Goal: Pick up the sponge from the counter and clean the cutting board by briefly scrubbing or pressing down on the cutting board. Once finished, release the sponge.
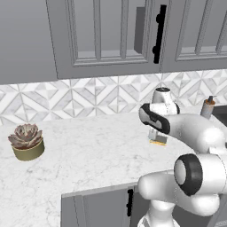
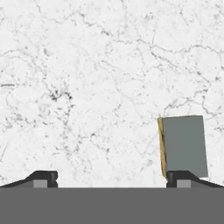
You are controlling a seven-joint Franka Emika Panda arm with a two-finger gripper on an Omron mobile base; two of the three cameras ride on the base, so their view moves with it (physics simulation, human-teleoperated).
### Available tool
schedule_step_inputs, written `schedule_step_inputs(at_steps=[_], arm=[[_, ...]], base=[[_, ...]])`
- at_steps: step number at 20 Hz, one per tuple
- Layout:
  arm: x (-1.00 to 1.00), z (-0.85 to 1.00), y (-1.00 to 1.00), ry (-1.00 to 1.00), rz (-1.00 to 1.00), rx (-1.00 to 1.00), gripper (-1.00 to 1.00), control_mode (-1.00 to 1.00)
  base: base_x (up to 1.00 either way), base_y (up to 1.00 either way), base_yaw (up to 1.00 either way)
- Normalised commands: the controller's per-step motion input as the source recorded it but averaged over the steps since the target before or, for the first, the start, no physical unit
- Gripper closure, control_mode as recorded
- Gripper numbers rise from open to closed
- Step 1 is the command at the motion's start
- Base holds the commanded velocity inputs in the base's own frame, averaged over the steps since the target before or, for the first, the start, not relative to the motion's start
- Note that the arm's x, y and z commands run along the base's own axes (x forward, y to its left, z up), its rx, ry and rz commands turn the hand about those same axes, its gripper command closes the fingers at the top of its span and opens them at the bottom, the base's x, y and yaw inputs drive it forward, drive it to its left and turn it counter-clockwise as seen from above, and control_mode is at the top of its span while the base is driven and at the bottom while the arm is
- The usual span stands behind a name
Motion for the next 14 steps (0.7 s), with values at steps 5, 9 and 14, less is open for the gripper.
schedule_step_inputs(at_steps=[5,9,14], arm=[[-0.68,0.38,0.72,-0.1,0.0,-0.03,-1.0,-1.0],[-0.71,0.34,0.51,-0.11,0.0,-0.07,-1.0,-1.0],[-0.52,0.27,0.58,-0.05,0.0,-0.13,-1.0,-1.0]], base=[[0.0,0.0,0.0],[0.0,0.0,0.0],[0.0,0.0,0.0]])
